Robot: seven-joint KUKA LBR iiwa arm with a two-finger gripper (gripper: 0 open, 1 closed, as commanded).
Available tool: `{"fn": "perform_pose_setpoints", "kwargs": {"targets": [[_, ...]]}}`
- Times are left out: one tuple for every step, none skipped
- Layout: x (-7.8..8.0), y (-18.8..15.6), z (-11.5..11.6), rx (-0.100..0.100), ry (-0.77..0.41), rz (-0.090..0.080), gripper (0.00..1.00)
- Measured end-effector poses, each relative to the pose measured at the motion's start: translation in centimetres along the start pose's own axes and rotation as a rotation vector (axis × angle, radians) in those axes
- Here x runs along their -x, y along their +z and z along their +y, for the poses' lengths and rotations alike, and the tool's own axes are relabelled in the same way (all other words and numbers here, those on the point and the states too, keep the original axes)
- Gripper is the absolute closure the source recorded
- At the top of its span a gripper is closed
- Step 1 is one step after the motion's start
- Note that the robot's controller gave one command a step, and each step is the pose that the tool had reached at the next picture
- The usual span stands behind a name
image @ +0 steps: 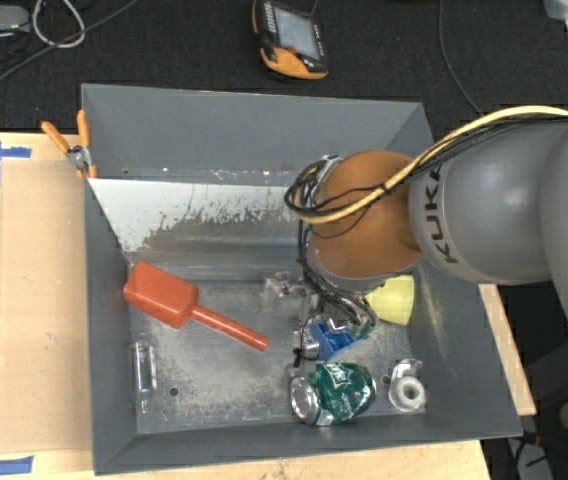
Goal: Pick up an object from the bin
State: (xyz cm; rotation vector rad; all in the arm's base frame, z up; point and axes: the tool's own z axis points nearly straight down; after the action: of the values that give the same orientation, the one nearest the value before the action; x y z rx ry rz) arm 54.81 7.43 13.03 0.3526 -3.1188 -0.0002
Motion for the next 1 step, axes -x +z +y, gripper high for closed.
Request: {"fn": "perform_pose_setpoints", "kwargs": {"targets": [[0.27, -1.94, 2.59, 0.006, 0.382, -0.009, 0.0]]}}
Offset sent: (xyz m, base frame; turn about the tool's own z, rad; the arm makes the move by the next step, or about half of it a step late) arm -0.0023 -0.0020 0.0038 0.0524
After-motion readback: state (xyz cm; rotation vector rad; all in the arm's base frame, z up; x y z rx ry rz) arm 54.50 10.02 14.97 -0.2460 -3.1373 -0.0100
